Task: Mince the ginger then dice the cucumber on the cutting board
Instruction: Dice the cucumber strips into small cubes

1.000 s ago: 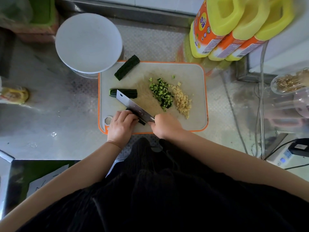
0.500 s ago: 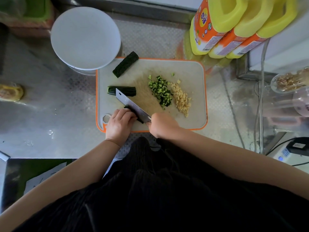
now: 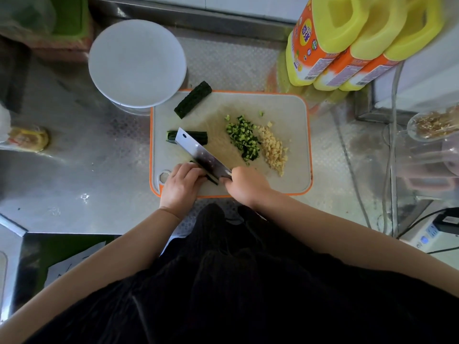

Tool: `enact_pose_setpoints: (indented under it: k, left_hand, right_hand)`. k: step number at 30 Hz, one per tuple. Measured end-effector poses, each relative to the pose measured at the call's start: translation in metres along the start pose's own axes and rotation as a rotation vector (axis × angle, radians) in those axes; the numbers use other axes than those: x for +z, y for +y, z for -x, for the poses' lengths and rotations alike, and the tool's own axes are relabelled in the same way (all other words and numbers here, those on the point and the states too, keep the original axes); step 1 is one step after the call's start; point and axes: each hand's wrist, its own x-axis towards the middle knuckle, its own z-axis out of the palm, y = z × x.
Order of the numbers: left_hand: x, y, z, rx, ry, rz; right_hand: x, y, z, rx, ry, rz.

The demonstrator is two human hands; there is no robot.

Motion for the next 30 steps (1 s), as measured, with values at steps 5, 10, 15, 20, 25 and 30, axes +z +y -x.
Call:
enact_pose_setpoints:
  k: [5,10,15,20,25,30]
  left_hand:
    - [-0.005,-0.003,0.002,-0.066,-0.017,-0.026]
    - [-0.006,-0.004,0.0,-0.072,-0.011,-0.041]
    - [-0.007,-0.007,0.0,-0.064,-0.033,-0.061]
    - [-0.007,-0.007,-0.002,-0.083,-0.038,-0.043]
    - [-0.009,-0.006,-0.005,-0.086,-0.041,-0.019]
    - [-0.01,-0.007,-0.006,-0.088,-0.04,-0.016]
  right_hand:
    - [0.0,0.001,0.008,0.002,0.012,0.062]
    - [0.003,-0.005,0.012,-0.013,-0.013,0.119]
    - [0.005,-0.009,0.012,0.011,-0.047,0.156]
    - [0.007,-0.014,0.01,0.014,-0.033,0.214]
    - [0.011,-0.01,0.012,-0.001,-0.013,0.22]
    - [0.015,-0.015,0.008,0.019,-0.027,0.188]
